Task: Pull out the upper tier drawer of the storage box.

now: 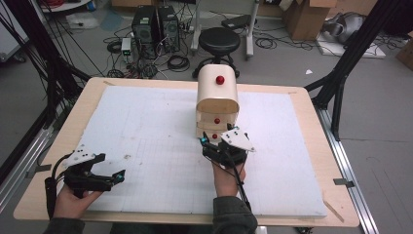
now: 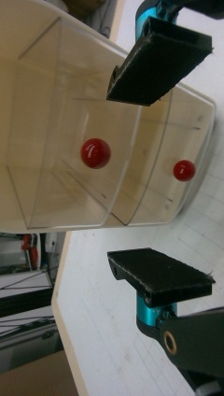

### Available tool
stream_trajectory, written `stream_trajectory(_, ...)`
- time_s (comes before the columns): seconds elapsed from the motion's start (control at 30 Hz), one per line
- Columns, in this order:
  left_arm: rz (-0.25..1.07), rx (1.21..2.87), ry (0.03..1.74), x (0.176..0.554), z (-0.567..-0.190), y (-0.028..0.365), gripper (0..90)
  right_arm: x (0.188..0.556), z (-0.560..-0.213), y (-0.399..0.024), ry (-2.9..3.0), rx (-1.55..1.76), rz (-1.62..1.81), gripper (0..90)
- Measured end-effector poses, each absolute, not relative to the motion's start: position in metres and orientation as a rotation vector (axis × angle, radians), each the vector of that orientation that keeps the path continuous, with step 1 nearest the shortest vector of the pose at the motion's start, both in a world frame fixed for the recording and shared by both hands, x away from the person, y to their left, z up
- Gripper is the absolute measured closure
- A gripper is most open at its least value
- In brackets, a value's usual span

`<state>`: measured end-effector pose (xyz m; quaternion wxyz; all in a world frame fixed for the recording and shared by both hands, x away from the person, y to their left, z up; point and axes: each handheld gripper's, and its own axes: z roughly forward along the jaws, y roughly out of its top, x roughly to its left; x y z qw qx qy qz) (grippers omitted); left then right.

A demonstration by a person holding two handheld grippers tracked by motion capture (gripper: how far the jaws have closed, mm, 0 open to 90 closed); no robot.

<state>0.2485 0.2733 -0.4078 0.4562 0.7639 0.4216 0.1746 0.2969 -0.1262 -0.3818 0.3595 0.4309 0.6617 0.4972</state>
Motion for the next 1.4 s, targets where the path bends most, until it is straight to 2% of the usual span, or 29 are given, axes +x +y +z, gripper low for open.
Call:
stream_trajectory(0.2, 0.431, 1.883, 1.039, 0.249, -0.408, 0.273, 1.7, 0.300, -0.381, -0.123, 1.673, 1.128, 1.257, 22.7)
stream_trajectory(0.3, 0.433, 1.885, 1.038, 0.249, -0.408, 0.273, 1.8, 0.302, -0.380, -0.120, 1.641, 1.146, 1.240, 31.6)
stream_trajectory(0.43, 0.429, 1.877, 1.041, 0.249, -0.407, 0.274, 1.7, 0.303, -0.379, -0.117, 1.618, 1.149, 1.220, 36.6)
stream_trajectory(0.47, 0.429, 1.875, 1.040, 0.249, -0.407, 0.275, 1.7, 0.302, -0.378, -0.115, 1.595, 1.156, 1.214, 42.0)
stream_trajectory(0.87, 0.431, 1.870, 1.042, 0.248, -0.407, 0.276, 1.7, 0.308, -0.379, -0.108, 1.580, 1.186, 1.153, 63.1)
stream_trajectory(1.07, 0.430, 1.873, 1.042, 0.248, -0.407, 0.276, 1.7, 0.311, -0.380, -0.107, 1.577, 1.179, 1.135, 69.3)
stream_trajectory(1.4, 0.429, 1.874, 1.039, 0.248, -0.406, 0.275, 1.7, 0.312, -0.380, -0.108, 1.580, 1.184, 1.129, 72.0)
